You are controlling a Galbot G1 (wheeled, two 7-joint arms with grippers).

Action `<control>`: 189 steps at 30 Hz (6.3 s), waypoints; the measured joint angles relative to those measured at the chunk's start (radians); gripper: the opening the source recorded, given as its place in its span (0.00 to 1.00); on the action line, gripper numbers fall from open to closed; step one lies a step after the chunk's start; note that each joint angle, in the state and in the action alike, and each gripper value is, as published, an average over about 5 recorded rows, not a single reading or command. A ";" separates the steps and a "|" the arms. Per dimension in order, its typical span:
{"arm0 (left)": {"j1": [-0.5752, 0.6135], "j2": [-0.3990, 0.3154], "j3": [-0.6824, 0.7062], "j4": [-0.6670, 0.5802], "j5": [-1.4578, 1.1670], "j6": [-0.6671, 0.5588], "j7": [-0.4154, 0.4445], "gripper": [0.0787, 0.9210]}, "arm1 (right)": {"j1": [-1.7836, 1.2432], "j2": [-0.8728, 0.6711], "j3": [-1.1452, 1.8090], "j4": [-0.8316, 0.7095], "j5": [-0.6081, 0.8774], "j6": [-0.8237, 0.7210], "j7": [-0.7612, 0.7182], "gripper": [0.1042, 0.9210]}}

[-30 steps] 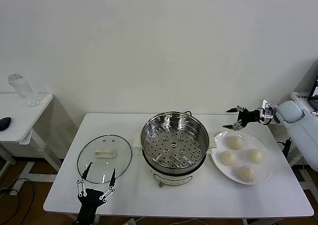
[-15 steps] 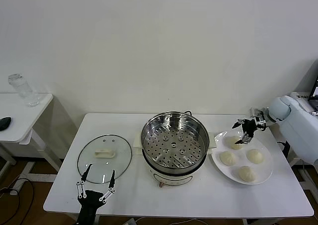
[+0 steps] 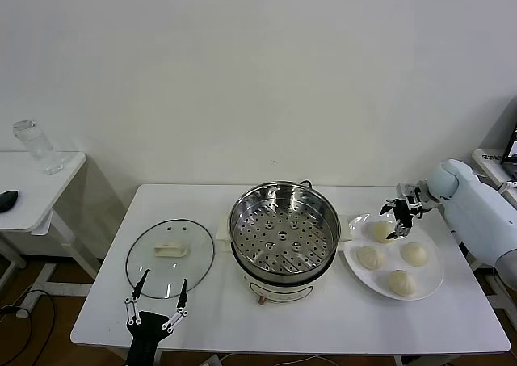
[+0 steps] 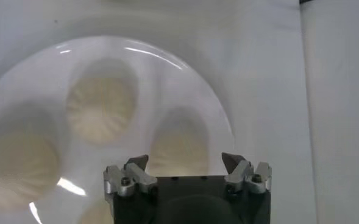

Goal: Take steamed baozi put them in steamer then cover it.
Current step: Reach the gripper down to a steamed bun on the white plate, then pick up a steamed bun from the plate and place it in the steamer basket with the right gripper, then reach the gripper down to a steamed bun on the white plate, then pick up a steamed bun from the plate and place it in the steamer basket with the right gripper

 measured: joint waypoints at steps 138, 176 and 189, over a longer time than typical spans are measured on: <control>-0.036 -0.007 -0.019 -0.010 0.000 -0.002 -0.028 0.88 | 0.156 -0.227 -0.482 0.439 0.394 -0.089 -0.070 0.88; -0.048 0.001 -0.023 -0.020 -0.014 -0.002 -0.033 0.88 | 0.084 -0.246 -0.495 0.445 0.423 -0.166 0.085 0.67; -0.069 0.011 -0.002 -0.044 -0.015 0.010 -0.029 0.88 | 0.381 -0.260 -0.640 0.569 0.547 -0.196 0.002 0.66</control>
